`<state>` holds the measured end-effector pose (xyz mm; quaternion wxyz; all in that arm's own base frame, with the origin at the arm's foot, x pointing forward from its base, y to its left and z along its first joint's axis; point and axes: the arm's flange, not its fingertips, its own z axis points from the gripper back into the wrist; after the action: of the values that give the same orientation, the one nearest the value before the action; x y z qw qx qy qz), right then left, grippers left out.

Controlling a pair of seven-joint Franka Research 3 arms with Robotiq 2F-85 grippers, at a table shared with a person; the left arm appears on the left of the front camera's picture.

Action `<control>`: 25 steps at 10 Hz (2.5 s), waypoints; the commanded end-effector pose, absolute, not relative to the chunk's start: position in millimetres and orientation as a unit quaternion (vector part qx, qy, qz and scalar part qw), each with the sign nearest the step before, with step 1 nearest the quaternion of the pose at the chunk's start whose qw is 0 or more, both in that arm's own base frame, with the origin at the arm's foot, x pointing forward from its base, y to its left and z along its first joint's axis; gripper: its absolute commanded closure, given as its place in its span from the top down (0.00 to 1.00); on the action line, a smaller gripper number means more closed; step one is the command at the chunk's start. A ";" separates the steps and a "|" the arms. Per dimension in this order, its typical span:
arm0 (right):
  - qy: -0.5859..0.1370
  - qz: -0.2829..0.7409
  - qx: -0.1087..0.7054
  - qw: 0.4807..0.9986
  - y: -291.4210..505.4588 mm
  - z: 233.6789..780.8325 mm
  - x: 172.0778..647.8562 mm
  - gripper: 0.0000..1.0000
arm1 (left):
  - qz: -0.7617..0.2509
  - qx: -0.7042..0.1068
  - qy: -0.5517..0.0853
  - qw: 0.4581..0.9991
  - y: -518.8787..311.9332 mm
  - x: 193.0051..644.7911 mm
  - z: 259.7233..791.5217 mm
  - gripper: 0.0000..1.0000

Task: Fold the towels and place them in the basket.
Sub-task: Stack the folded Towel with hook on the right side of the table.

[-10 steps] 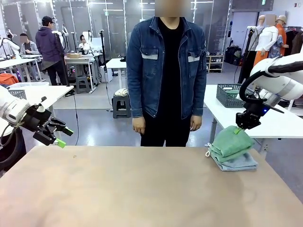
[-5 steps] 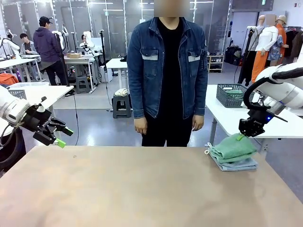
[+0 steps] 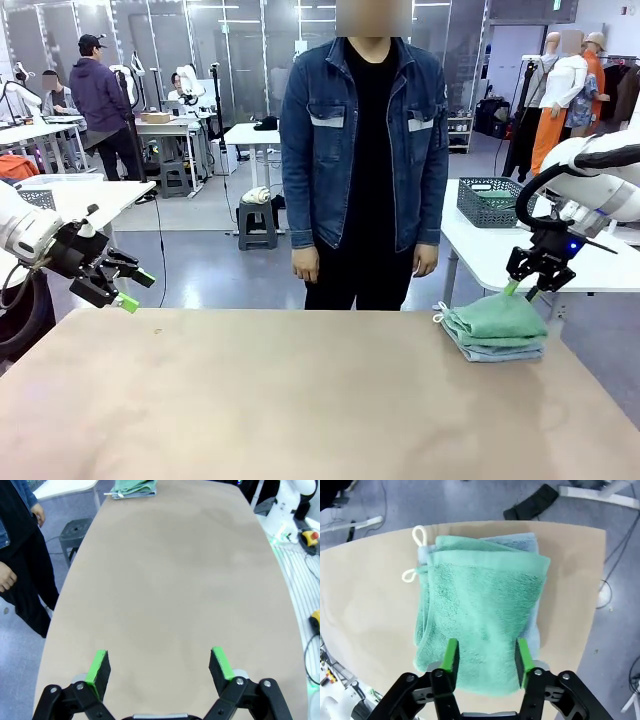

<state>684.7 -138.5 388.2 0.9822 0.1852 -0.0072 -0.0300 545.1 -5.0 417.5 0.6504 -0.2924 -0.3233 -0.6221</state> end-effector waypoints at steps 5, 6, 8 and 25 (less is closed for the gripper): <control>0.011 -0.032 0.116 0.993 -97.3 491.1 654.5 1.00 | -0.622 -0.289 -0.324 0.652 -6.0 545.9 417.7 1.00; -0.009 -0.023 0.115 0.993 -84.5 535.6 630.2 1.00 | -0.622 -0.289 -0.324 0.652 -6.0 545.9 417.7 1.00; -0.070 0.002 0.101 0.992 -62.1 628.1 562.1 1.00 | -0.622 -0.289 -0.324 0.652 -6.0 545.9 417.7 1.00; -0.314 0.033 0.082 0.945 -23.9 736.0 386.7 1.00 | -0.622 -0.289 -0.324 0.652 -6.0 545.9 417.7 1.00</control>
<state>386.1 -24.4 734.2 0.9439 0.0826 -0.3181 0.0337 545.2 -5.0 417.3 0.6504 -0.2924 -0.3232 -0.6221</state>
